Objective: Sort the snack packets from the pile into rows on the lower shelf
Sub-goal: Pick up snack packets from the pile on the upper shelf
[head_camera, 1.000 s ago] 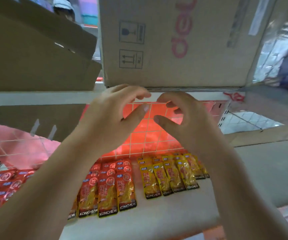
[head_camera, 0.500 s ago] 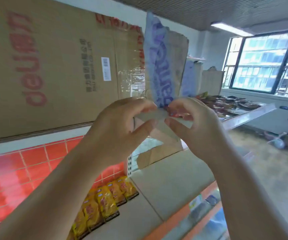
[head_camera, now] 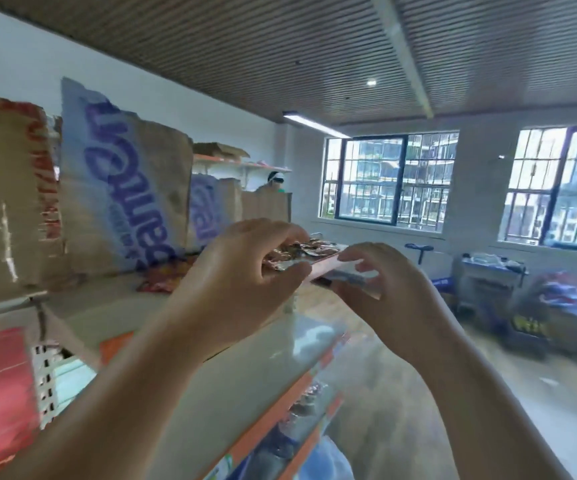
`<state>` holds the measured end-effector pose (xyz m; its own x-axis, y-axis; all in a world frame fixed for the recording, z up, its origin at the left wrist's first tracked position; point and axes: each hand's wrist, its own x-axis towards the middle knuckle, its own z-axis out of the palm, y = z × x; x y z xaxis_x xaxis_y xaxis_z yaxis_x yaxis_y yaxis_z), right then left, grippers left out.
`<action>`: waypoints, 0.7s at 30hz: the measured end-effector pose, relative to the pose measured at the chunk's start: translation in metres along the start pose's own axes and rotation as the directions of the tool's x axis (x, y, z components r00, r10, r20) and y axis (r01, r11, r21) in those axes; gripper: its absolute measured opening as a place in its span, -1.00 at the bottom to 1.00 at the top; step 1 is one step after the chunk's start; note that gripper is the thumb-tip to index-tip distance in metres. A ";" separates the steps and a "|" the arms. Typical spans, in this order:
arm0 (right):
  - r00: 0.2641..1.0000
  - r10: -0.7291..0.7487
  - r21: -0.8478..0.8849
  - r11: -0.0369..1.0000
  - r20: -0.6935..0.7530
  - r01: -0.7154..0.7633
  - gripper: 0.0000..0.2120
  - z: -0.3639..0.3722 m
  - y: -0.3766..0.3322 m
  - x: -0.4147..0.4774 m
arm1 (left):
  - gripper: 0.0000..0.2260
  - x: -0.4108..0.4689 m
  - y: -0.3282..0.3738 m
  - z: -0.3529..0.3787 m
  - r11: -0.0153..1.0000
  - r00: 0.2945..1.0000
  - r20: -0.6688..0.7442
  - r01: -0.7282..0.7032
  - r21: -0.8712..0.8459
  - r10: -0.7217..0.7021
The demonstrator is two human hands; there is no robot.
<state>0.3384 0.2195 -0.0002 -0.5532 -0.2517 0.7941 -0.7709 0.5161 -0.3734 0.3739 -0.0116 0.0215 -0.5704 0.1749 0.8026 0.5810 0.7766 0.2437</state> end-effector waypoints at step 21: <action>0.993 0.044 -0.150 0.988 0.106 -0.028 -0.68 0.034 0.240 0.105 | -0.58 0.115 -0.109 0.220 0.995 0.995 -0.004 0.095 -0.006 -0.095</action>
<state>0.0842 0.2890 -0.0226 -0.6173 -0.3138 0.7215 -0.6989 0.6397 -0.3197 0.1172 0.0572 -0.0329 -0.6206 0.0980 0.7780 0.5279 0.7859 0.3221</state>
